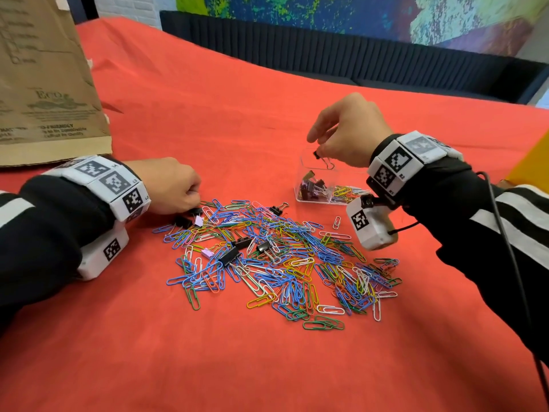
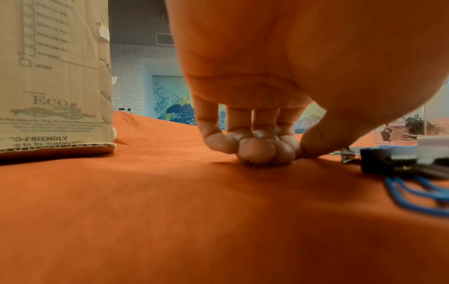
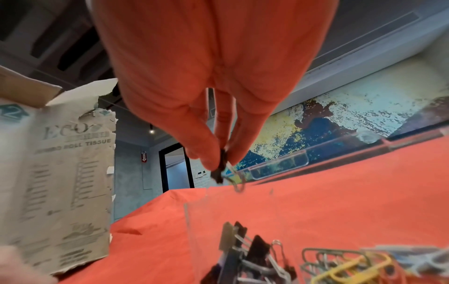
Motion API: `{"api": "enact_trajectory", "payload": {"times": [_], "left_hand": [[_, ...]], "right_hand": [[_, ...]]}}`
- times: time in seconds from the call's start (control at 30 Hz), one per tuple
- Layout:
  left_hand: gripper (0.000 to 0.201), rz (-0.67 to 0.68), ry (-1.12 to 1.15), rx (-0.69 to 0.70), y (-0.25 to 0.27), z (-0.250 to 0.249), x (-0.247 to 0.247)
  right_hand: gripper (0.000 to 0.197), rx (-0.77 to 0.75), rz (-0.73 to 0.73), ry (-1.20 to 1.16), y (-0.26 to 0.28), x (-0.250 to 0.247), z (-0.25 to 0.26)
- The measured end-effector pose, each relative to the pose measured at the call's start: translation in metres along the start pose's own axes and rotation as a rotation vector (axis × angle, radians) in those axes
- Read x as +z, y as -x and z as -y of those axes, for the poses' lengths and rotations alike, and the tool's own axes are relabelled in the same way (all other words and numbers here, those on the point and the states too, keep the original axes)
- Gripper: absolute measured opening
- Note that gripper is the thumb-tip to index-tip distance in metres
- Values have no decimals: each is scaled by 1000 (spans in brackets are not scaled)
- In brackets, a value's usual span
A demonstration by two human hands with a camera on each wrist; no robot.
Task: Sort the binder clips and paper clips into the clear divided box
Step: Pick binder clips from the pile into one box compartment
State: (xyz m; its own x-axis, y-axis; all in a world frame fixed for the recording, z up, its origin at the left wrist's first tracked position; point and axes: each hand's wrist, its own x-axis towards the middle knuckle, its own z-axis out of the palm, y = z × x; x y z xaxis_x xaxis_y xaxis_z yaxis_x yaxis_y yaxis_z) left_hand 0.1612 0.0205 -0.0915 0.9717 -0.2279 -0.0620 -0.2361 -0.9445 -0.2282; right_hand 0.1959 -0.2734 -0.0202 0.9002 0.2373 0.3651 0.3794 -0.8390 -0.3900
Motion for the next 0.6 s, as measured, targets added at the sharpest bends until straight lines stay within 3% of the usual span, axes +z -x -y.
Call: {"api": "enact_trajectory", "payload": {"times": [0.17,0.27,0.47,0.53,0.6], "left_hand": [[27,-2,1,-7,-1,1,1],[27,-2,1,-6,-1,3,1],[27,8,1,-20,-2,3,2],[27,12,-3,-22,-1,2,1],[26,17,-7,-21,-1,1,1]], "right_hand": [[30,-9,-94,-58,3,-5,-2],[26,-75,-54,-56,14,-9,2],[19,-287,473,77,48,13,23],[33,-349,571,205,53,27,27],[42,-376,581,296,54,39,29]]}}
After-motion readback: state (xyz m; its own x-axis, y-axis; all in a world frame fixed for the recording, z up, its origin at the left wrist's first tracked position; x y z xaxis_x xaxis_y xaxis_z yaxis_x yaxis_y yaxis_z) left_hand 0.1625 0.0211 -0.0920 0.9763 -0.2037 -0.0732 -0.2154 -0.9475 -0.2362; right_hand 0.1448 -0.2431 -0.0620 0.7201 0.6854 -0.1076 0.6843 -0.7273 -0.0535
